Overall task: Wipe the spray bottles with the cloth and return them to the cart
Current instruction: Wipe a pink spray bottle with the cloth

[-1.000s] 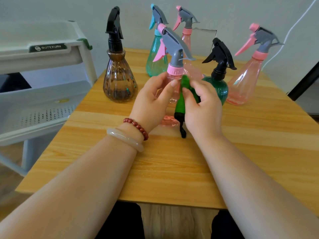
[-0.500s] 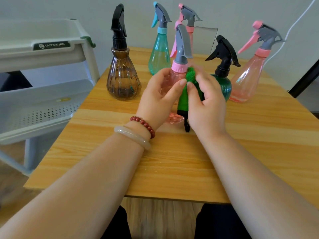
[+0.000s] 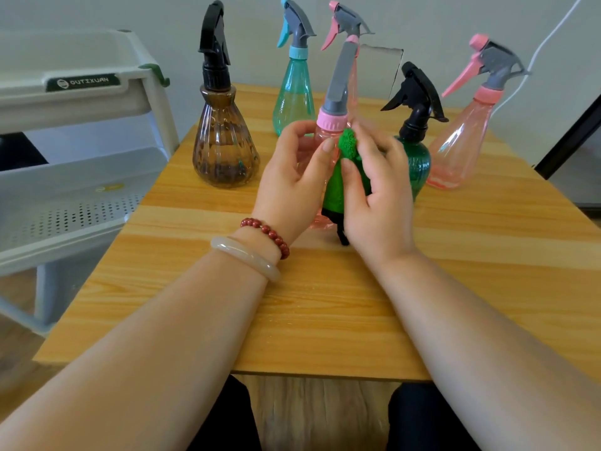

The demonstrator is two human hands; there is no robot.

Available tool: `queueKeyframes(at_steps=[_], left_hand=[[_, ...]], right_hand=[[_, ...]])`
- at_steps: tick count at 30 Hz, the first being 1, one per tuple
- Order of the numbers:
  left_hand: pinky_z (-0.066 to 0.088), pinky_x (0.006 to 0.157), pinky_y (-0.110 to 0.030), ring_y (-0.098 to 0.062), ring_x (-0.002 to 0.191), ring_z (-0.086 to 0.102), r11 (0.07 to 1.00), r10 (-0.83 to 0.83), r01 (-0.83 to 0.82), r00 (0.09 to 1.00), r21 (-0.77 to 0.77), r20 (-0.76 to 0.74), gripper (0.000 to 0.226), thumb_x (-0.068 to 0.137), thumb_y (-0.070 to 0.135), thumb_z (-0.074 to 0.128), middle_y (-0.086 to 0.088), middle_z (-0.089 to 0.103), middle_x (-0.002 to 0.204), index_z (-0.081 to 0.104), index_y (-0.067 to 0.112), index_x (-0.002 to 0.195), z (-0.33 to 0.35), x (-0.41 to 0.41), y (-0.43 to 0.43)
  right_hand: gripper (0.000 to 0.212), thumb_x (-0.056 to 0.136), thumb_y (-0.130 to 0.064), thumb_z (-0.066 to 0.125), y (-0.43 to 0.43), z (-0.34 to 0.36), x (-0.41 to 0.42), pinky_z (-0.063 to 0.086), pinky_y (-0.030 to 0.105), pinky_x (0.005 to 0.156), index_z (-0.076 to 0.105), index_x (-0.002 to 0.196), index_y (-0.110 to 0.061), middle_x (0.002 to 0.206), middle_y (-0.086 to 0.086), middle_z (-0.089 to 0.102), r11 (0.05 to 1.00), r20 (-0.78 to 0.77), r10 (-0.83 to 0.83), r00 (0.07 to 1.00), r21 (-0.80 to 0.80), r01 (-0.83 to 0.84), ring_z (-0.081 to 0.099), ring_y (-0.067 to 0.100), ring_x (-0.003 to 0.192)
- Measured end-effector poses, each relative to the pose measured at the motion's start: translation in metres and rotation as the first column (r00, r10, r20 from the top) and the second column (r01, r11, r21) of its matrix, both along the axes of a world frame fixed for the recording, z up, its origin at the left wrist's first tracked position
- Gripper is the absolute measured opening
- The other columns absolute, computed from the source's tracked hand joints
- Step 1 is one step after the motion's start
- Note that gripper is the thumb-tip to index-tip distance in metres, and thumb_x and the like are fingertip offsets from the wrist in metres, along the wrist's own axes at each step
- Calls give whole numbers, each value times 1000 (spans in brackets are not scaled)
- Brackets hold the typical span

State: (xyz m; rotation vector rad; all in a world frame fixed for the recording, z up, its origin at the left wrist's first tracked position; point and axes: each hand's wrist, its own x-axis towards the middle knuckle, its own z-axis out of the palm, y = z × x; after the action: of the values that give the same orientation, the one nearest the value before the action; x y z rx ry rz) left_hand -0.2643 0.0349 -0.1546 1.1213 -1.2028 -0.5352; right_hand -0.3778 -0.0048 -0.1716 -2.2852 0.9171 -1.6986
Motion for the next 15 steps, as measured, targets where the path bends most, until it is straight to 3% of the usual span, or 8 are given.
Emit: queueKeyframes(at_steps=[3, 5, 8, 12, 15], left_hand=[[53, 91, -25, -4, 101, 62, 999, 42, -42, 997, -5, 65, 29, 96, 28, 61, 10, 63, 106, 50, 23, 122, 0, 0, -1], [53, 87, -22, -5, 98, 61, 998, 66, -65, 995, -16, 77, 28, 94, 27, 64, 12, 62, 101, 51, 24, 120, 1, -1, -2], [55, 87, -28, -9, 97, 63, 997, 68, -65, 995, -39, 77, 24, 96, 24, 62, 7, 64, 100, 54, 24, 118, 0, -1, -3], [55, 90, -31, -7, 99, 65, 997, 76, -73, 993, -37, 86, 24, 98, 28, 57, 5, 67, 108, 56, 26, 122, -1, 4, -4], [54, 89, -24, -5, 103, 64, 999, 42, -39, 997, -38, 63, 27, 101, 23, 52, 5, 68, 112, 57, 20, 128, -1, 4, -3]], right_hand=[[29, 95, -6, 58, 2, 5, -1, 38, 13, 101, 57, 124, -1, 117, 0, 59, 997, 107, 8, 994, 79, -17, 52, 3, 112], [24, 95, -6, 59, 5, 9, 1, 39, 14, 99, 58, 118, -2, 113, -5, 58, 999, 165, -15, 986, 49, 7, 53, 2, 109], [23, 96, -9, 57, 2, 9, 4, 40, 15, 100, 63, 118, -3, 115, -5, 61, 999, 152, -34, 988, 24, 31, 55, 5, 111], [25, 95, -12, 60, -2, 8, 0, 39, 9, 97, 69, 117, -5, 115, -4, 67, 989, 87, -43, 995, 143, 30, 57, 1, 109], [28, 96, -9, 58, 3, 13, 2, 40, 16, 104, 67, 121, -1, 121, 2, 65, 998, 163, -55, 985, 14, 53, 58, 8, 117]])
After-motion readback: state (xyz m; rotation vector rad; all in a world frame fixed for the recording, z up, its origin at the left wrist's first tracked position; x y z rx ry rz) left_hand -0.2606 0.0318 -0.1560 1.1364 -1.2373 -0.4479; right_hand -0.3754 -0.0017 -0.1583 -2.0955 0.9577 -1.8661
